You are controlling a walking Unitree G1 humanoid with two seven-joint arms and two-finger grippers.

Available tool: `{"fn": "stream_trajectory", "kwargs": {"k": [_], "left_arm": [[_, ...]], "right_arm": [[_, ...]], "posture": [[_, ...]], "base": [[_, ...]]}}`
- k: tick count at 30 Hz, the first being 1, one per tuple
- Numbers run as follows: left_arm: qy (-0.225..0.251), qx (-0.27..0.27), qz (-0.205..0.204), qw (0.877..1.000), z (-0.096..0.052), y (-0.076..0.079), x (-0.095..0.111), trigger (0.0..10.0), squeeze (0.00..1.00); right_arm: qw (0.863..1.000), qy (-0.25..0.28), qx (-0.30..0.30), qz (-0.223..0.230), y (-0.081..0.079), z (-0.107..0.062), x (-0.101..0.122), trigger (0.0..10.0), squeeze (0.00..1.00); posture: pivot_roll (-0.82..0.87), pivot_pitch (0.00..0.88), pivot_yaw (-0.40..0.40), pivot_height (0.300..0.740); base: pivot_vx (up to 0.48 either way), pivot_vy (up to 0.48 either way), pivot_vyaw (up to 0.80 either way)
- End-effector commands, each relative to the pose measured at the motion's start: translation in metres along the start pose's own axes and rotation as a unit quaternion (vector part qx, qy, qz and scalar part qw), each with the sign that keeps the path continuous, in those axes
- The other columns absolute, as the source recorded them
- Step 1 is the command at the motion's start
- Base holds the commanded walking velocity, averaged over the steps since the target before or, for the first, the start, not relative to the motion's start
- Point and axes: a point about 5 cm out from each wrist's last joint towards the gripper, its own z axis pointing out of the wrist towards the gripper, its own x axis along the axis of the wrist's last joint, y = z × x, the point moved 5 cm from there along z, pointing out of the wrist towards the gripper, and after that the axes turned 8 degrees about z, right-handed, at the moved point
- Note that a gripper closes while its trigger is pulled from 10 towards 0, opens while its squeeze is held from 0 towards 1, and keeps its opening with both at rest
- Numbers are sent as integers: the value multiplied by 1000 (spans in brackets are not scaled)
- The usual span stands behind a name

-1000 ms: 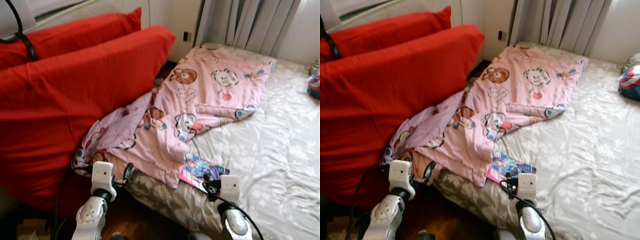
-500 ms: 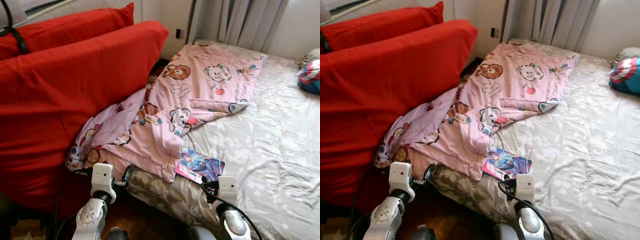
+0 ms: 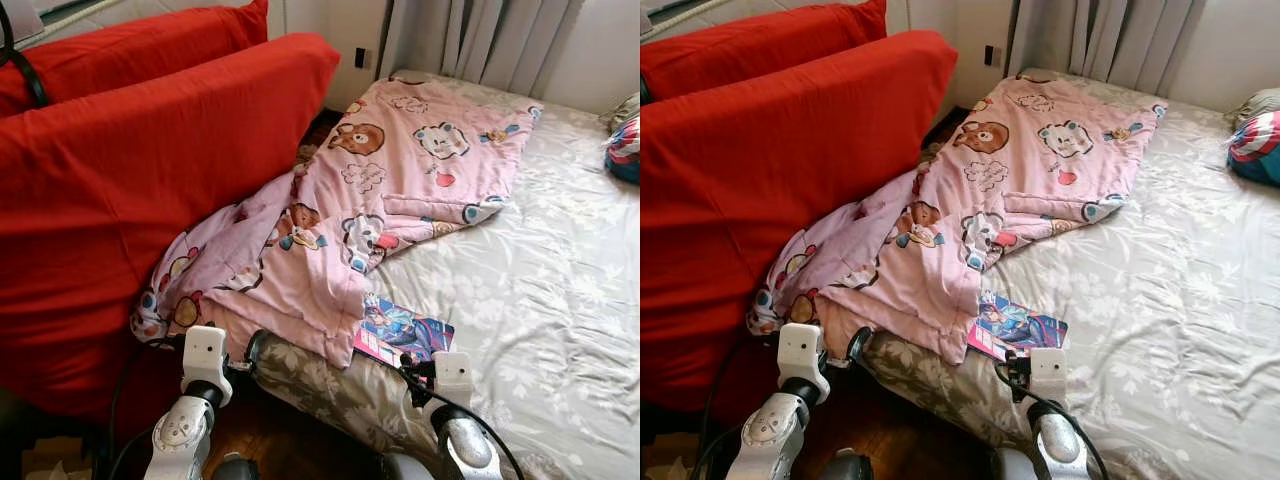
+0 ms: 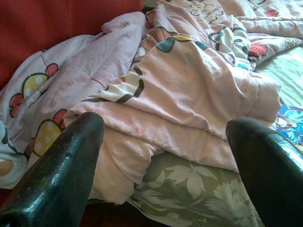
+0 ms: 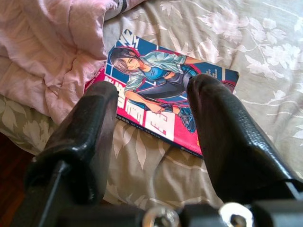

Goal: Clean up the room

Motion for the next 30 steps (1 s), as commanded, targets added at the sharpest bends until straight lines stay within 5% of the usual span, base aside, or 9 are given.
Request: {"fn": "stream_trajectory", "kwargs": {"k": [1,30], "left_arm": [[-4,2,-6,1000,-2,-1,-1,10000,0],[-5,8,-10,1000,-1,-2,0,10000,0]], "right_arm": [[1000,-4,-5,13,4,-4,-5,10000,0],[998,-57,1,16,8,-9,-27,10000,0]], "posture": [[-54,126,-16,639],[-53,129,-15,639]], "base": [[0,0,0],[0,0,0]]}}
